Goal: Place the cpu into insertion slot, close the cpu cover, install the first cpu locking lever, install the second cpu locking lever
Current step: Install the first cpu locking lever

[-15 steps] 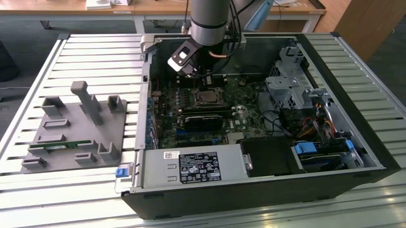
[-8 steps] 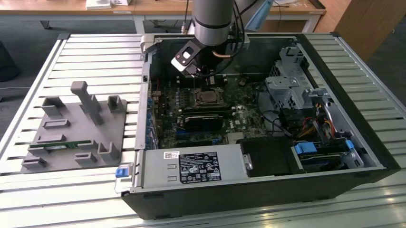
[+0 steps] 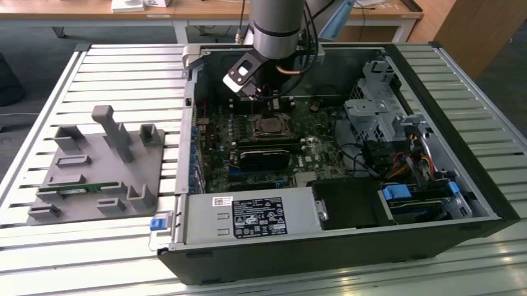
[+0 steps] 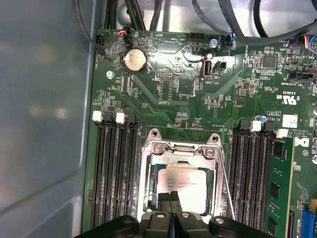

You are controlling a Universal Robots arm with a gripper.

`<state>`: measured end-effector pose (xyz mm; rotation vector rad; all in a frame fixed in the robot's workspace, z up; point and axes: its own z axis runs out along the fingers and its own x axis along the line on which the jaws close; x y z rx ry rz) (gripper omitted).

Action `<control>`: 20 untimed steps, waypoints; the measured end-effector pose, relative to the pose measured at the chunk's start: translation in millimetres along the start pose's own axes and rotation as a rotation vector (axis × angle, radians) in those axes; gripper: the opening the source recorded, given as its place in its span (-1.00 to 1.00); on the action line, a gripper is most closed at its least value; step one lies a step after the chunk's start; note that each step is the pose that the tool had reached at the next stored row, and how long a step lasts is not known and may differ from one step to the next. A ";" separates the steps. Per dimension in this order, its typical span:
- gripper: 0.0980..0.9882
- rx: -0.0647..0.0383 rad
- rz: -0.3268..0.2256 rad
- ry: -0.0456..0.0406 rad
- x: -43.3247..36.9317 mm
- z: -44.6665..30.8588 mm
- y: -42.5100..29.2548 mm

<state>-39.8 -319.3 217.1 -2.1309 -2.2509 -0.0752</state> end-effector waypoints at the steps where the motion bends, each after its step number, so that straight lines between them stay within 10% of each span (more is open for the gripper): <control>1: -0.98 0.000 0.000 0.0003 0.1 -0.9 0.0; 20: -0.98 0.002 -0.032 -0.0017 3.1 -49.9 0.3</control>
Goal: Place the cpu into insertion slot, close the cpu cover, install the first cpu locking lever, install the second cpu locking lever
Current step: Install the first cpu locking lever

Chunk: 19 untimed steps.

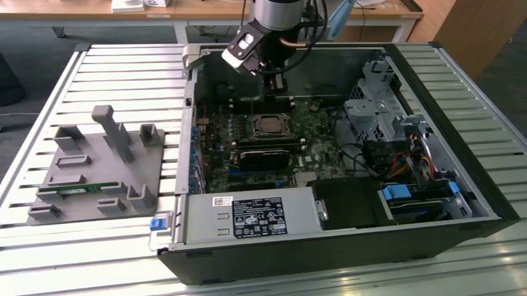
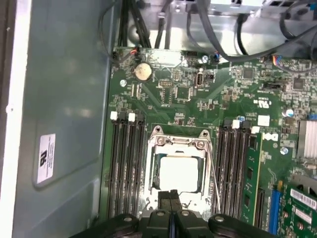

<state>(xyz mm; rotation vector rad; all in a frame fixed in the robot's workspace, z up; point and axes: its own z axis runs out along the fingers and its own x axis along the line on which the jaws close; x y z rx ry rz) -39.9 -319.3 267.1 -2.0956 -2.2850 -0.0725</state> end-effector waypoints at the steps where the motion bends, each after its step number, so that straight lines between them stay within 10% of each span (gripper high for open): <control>1: -0.98 0.001 -0.018 0.0000 0.0 0.0 0.0; 19: -0.98 0.021 -0.337 0.0023 0.0 0.0 0.0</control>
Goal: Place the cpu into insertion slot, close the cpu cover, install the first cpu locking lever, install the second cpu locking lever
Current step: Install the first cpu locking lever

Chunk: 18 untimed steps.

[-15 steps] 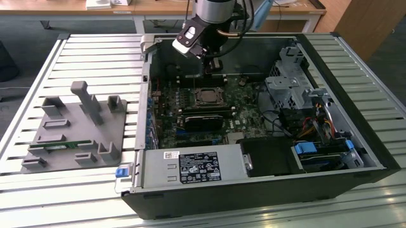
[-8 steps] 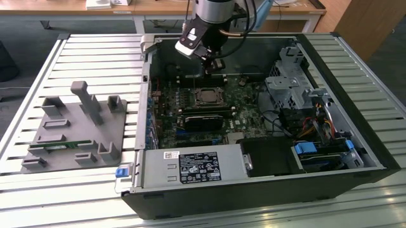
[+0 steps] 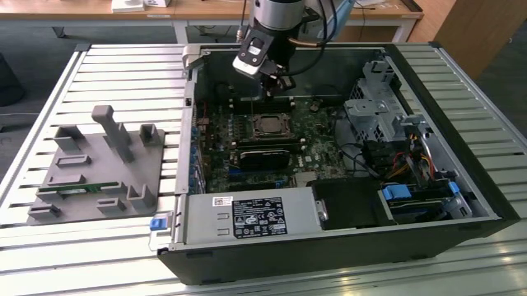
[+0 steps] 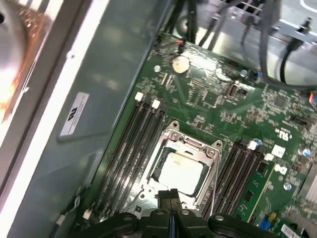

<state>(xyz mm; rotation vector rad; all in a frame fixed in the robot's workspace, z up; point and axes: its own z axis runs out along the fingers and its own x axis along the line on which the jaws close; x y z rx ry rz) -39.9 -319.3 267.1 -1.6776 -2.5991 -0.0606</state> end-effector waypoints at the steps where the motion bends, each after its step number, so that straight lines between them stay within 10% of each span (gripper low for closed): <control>1: -0.98 0.001 -0.015 0.0001 0.0 0.0 0.0; 18: -0.98 0.015 -0.241 0.0017 0.0 0.0 0.0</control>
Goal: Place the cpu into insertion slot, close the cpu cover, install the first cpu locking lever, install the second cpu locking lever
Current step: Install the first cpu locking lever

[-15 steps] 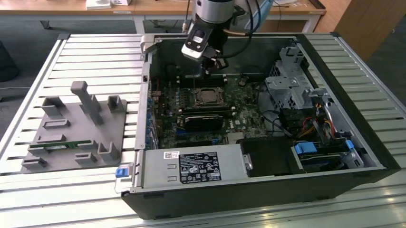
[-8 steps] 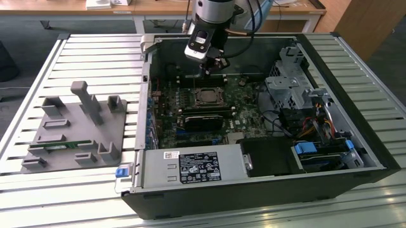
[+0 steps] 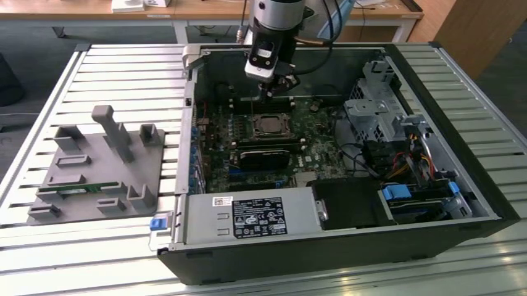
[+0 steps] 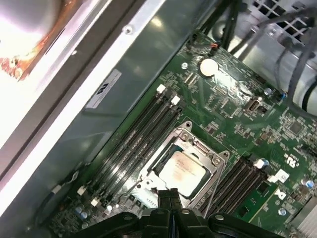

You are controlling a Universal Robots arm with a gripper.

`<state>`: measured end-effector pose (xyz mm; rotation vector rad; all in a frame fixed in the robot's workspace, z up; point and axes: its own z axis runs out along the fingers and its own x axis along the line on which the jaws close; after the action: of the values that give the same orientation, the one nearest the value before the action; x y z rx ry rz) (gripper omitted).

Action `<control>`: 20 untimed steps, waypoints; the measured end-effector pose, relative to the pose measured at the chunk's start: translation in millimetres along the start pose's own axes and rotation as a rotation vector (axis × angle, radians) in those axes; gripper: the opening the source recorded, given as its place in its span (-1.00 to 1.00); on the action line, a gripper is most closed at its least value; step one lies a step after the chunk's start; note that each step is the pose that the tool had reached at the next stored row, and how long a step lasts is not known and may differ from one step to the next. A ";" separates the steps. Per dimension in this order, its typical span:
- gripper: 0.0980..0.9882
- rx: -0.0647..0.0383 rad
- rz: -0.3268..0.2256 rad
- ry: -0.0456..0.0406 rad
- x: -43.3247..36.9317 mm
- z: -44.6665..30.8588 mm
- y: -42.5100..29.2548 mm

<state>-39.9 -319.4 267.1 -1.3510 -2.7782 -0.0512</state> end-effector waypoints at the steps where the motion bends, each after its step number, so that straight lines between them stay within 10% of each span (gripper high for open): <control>1: -0.98 0.001 -0.015 0.0001 0.0 0.0 0.0; 20: -0.98 0.019 -0.306 0.0021 0.0 0.1 0.0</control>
<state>-39.9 -319.4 267.0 -0.9090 -2.9481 -0.0382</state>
